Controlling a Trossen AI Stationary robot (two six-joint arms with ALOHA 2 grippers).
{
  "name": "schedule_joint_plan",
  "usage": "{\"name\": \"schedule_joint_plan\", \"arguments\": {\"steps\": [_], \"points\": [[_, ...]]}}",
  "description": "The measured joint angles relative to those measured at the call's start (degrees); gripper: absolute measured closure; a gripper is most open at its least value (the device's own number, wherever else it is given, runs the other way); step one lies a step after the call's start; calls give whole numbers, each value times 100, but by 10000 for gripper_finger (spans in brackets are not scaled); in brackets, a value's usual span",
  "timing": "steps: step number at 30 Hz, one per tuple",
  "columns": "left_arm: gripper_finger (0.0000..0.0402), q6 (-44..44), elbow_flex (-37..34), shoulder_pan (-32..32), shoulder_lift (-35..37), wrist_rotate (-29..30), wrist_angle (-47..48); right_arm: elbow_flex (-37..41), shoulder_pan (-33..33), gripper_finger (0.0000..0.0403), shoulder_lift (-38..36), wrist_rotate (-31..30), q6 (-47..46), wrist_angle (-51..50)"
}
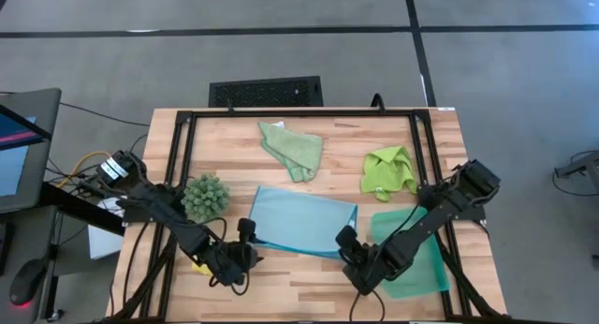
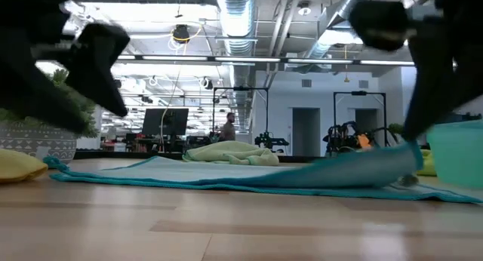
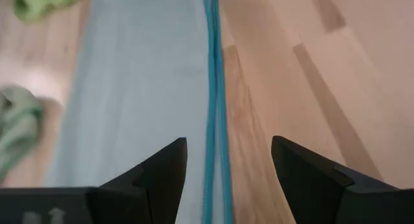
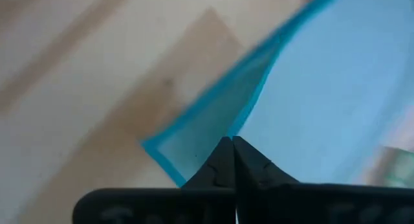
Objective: Fold microfiber towels
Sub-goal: Fold the blue microfiber cloth
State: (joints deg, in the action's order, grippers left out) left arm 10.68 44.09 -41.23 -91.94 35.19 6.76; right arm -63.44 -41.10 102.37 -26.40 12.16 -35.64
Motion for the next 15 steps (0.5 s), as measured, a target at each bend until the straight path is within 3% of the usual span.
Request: {"name": "schedule_joint_plan", "arguments": {"steps": [7, 15], "points": [[182, -120, 269, -119, 0, -40, 556, -441, -196, 394, -5, -762, -518, -1018], [182, 964, 272, -193, 0, -114, 1737, -531, -395, 391, -55, -950, -806, -1291]]}}
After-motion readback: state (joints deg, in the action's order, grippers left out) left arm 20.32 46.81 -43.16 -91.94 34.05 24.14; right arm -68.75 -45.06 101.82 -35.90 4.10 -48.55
